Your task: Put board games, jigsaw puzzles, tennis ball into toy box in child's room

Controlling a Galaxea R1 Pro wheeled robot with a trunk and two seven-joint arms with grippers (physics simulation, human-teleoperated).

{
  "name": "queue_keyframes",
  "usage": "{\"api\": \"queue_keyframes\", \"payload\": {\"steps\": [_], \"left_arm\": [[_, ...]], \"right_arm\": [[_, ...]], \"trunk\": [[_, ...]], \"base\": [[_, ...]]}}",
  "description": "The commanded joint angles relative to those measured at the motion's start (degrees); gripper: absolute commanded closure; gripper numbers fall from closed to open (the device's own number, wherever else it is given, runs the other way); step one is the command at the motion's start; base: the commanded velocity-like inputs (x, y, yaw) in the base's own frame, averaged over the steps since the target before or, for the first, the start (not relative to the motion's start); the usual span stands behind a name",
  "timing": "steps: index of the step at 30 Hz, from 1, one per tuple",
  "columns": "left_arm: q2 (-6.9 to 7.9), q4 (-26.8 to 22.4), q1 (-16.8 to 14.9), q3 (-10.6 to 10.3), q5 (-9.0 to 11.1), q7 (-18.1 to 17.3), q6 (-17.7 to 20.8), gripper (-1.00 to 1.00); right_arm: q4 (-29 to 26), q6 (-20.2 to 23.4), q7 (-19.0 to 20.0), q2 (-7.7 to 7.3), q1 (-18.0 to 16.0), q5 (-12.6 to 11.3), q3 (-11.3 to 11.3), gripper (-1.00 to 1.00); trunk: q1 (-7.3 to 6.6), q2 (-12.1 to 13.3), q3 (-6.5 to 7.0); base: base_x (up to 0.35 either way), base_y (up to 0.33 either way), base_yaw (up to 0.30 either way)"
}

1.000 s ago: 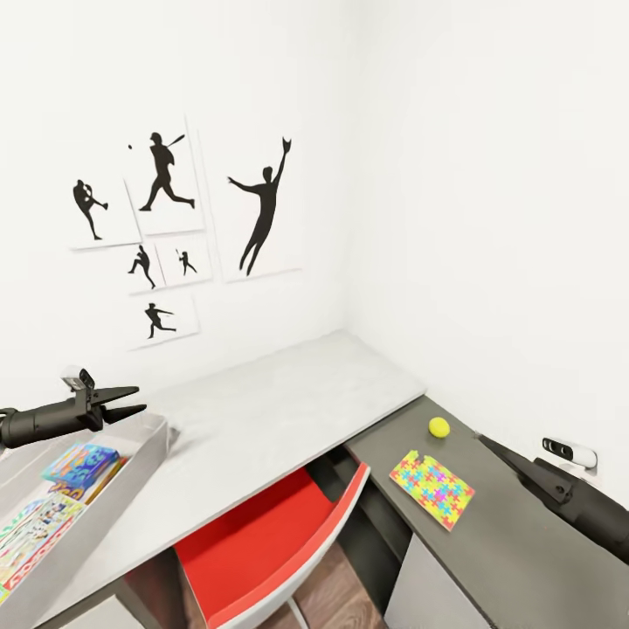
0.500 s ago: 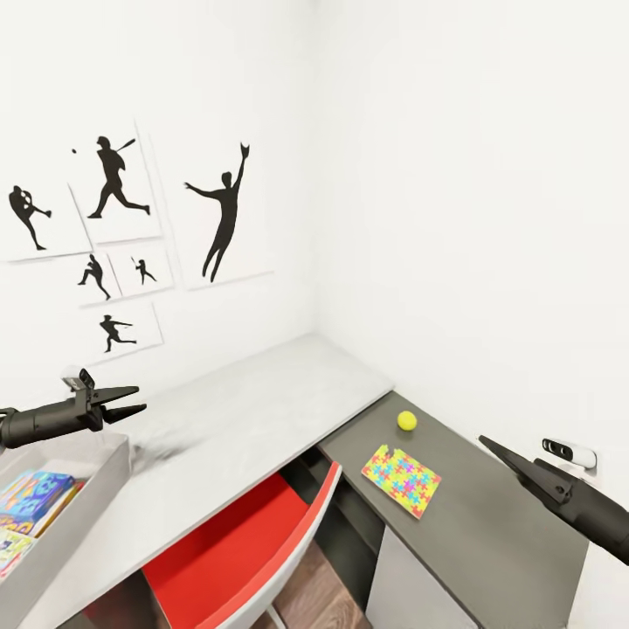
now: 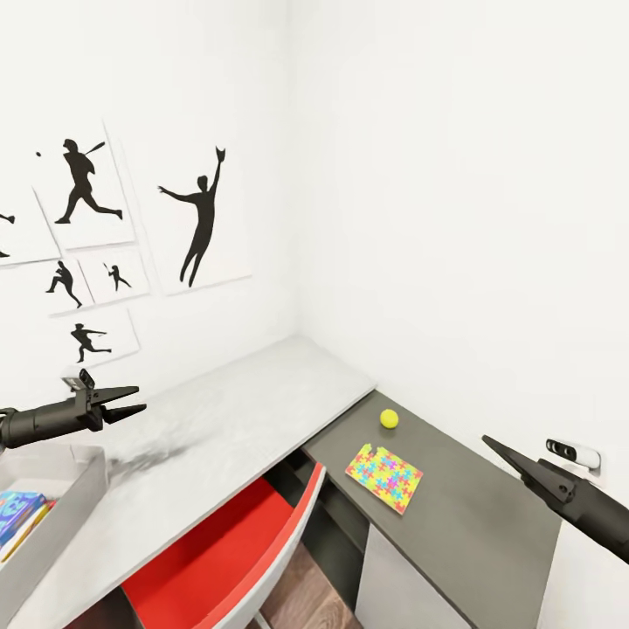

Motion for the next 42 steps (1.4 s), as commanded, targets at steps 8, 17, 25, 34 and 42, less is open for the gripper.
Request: {"api": "queue_keyframes", "payload": {"steps": [8,17,25,34,42], "left_arm": [[0.0,0.02,-0.04,-0.03,-0.01,-0.22,0.57,-1.0],[0.02,0.03,-0.04,-0.03,-0.02,-0.22,0.54,-1.0],[0.0,0.03,-0.04,-0.03,-0.08,-0.22,0.54,-1.0],[-0.01,0.01,-0.04,-0.03,-0.09,-0.22,0.54,-1.0],[-0.06,0.04,-0.04,-0.03,-0.09,-0.22,0.54,-1.0]], "right_arm": [[0.02,0.7,0.06,-0.01,-0.07,-0.16,-0.69,-1.0],[0.1,0.83,0.05,-0.01,-0.13,-0.16,-1.0,-1.0],[0.6,0.85,0.05,-0.01,-0.14,-0.16,-1.05,-1.0],[0.8,0.86,0.05,-0.01,-0.14,-0.12,-1.1,-1.0],[1.09,0.89,0.0,-0.01,-0.18,-0.08,-1.13,-1.0]], "trunk": [[0.04,-0.13,-0.11],[0.04,-0.13,-0.11],[0.04,-0.13,-0.11],[0.04,-0.13,-0.11],[0.04,-0.13,-0.11]], "base": [[0.0,0.0,-0.18],[-0.015,0.0,-0.252],[-0.094,0.0,-0.263],[-0.015,0.0,-0.266],[-0.001,0.0,-0.266]]}}
